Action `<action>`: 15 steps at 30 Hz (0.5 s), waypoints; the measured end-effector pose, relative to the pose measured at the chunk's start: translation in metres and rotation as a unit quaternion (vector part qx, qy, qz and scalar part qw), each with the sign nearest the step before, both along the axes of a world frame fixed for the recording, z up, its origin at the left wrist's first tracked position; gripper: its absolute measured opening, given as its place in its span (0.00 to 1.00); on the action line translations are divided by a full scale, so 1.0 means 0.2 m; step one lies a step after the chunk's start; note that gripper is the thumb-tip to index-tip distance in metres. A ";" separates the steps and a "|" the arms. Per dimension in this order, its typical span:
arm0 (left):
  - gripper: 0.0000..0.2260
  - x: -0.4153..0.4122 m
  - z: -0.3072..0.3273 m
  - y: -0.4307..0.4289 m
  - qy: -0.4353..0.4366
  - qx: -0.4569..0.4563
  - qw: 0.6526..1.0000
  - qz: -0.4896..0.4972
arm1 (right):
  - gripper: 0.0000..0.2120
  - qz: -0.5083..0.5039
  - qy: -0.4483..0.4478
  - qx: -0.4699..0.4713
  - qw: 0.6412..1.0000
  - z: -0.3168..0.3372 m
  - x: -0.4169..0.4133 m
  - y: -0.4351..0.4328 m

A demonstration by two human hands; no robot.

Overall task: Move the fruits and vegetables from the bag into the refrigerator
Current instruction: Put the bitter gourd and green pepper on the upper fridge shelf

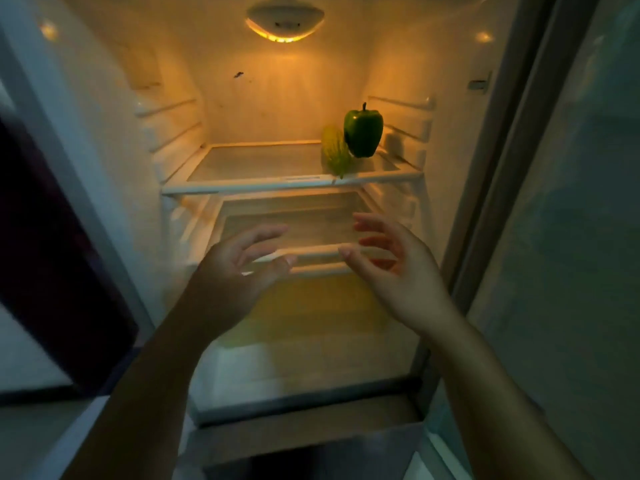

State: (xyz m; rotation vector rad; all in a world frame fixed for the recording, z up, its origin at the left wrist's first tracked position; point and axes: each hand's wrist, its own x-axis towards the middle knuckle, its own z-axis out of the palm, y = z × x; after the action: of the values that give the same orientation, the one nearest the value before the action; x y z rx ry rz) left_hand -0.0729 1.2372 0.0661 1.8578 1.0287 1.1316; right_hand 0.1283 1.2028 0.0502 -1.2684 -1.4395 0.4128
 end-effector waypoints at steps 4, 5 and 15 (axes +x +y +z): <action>0.19 -0.05 -0.08 -0.35 0.011 -0.028 0.998 0.053 | 0.18 0.048 0.000 0.002 0.999 -0.05 -0.06 -0.25; 0.22 -0.06 -0.11 -0.45 0.017 -0.030 0.998 0.058 | 0.17 0.059 -0.006 0.003 0.998 -0.08 -0.08 -0.32; 0.22 -0.03 -0.24 -1.23 0.018 -0.072 0.991 0.112 | 0.18 0.136 -0.041 -0.078 0.987 -0.25 -0.06 -1.06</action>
State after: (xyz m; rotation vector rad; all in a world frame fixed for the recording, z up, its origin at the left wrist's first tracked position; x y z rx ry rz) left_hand -0.0787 0.9910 0.0187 1.6843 1.3303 1.1218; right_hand 0.1162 0.9910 0.0008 -1.2254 -1.6854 0.6740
